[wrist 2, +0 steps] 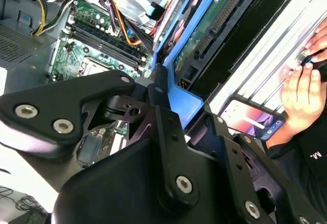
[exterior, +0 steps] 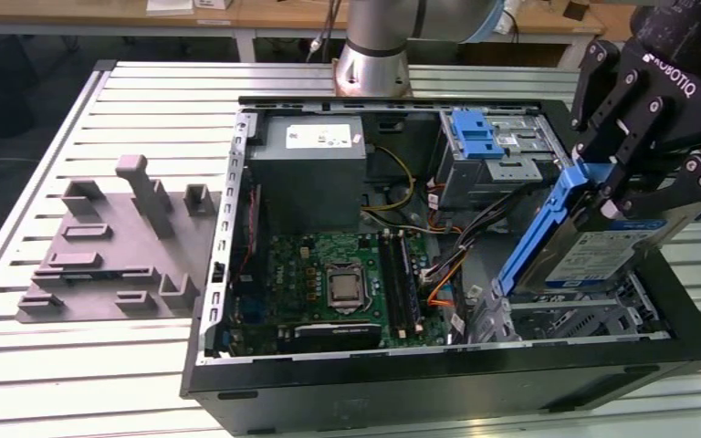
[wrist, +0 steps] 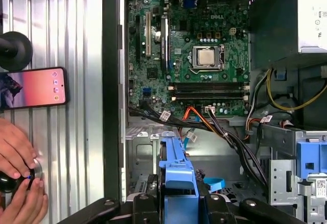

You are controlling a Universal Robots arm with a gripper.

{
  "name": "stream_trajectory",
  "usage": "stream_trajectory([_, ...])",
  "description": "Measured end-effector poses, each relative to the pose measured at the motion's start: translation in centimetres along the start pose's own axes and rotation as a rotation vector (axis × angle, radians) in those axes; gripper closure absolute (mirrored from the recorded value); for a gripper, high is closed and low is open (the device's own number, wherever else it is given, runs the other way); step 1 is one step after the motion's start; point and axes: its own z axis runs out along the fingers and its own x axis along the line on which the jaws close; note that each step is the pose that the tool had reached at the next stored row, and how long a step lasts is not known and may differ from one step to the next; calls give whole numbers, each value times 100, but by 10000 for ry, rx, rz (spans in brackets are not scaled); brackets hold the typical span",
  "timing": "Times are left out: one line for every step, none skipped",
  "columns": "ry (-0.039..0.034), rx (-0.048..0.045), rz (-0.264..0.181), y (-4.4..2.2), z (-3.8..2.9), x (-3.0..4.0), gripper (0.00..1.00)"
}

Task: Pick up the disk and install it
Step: 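Insert the disk into the insertion slot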

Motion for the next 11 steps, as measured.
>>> stream_trajectory([0,0,0,-1,5,0,64])
stream_trajectory([1,0,0,-3,11,0,64])
stream_trajectory([1,0,0,-5,17,0,64])
stream_trajectory([0,0,0,-7,25,0,64])
stream_trajectory([3,0,0,-9,33,0,64])
stream_trajectory([3,-1,0,-11,42,0,64])
stream_trajectory([-1,-1,1,-12,54,0,64])
stream_trajectory([0,-2,1,-14,64,0,64])
stream_trajectory([1,-3,1,-16,74,-1,64])
stream_trajectory([0,-3,1,-17,85,-1,64])
stream_trajectory([1,-4,1,-18,95,-1,64])
